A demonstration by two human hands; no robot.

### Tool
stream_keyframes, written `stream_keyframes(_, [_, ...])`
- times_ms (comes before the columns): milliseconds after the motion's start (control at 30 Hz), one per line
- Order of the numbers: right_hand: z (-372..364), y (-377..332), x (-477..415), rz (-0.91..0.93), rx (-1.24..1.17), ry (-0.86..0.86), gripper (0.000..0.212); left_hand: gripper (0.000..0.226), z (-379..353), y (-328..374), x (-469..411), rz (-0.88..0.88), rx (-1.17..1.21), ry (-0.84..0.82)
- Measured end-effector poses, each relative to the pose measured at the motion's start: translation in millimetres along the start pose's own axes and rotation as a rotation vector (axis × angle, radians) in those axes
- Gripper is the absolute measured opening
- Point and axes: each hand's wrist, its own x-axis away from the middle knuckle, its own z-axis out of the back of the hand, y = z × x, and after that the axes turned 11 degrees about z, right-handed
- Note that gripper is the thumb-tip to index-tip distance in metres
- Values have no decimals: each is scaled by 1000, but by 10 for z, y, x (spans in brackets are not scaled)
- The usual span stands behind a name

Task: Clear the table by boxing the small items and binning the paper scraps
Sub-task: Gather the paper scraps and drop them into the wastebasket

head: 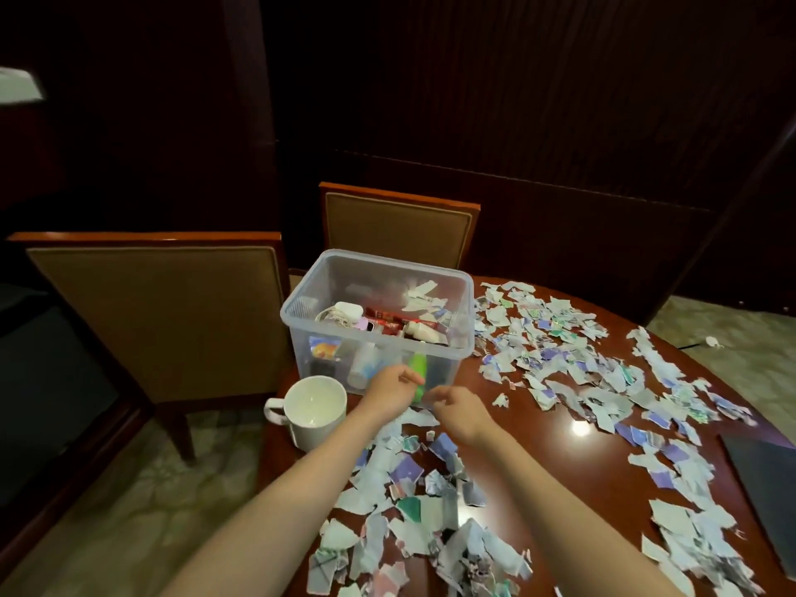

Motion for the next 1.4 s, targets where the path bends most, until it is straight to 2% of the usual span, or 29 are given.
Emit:
stream_keyframes(133, [-299, 258, -66, 73, 9, -6, 41, 35, -167, -339, -121, -81, -258, 62])
stream_keyframes(300, [-640, 491, -117, 88, -166, 125, 39, 51, -306, -664, -347, -36, -597, 167])
stream_keyframes(400, [-701, 638, -116, 142, -247, 198, 42, 51, -373, -769, -433, -10, -602, 176])
stream_keyframes(500, [-677, 713, -112, 196, -317, 195, 41, 47, -400, -806, -463, -47, -634, 196])
stream_keyframes(600, [-676, 774, -127, 272, -328, 171, 42, 41, -397, -828, -462, -188, -637, 138])
stream_keyframes(767, [-731, 825, -21, 363, -276, 133, 34, 30, -448, -911, -244, -350, -439, 63])
stream_keyframes(1067, [-823, 786, 265, 325, -222, 43, 43, 43, -385, -1131, 247, -282, -495, 105])
stream_keyframes(1200, [-925, 725, 181, 283, 199, 63, 66, 43, -325, -1323, 548, -360, -462, 140])
stream_keyframes(1300, [-1004, 597, 161, 220, 228, 66, 85, 47, -291, -1441, 744, -353, -469, 180])
stream_keyframes(1400, [-1127, 472, 184, 182, 253, 40, 82, 60, -290, -1565, 809, -197, -577, 269])
